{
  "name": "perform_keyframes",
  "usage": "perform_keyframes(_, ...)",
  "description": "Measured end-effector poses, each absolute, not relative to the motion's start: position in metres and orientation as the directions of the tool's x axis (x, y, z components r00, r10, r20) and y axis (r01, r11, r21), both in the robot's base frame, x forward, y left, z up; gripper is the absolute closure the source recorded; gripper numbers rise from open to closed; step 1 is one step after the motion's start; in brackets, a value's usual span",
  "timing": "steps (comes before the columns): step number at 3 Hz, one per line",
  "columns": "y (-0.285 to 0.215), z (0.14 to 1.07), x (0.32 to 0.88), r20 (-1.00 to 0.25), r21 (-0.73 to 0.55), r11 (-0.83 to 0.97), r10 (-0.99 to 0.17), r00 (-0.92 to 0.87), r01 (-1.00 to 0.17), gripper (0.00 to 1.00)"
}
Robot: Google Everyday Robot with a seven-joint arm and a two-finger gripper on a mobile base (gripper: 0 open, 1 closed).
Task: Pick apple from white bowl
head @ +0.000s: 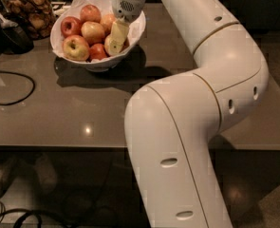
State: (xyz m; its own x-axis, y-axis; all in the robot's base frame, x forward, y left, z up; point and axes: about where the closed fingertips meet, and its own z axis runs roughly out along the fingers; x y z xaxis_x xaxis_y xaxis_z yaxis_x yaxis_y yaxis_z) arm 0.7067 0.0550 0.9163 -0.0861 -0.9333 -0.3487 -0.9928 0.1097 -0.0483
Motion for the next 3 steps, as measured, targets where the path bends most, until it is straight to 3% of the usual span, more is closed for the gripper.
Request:
perform_keyframes(1,0.0554,0.9118,0.7053,-0.344,-0.035,0.109,-0.935,-0.09,-0.993,0.32)
perform_keyframes(3,0.0554,0.9118,0.7054,-0.344,-0.035,0.109,-0.935,-0.09,-0.993,0.73)
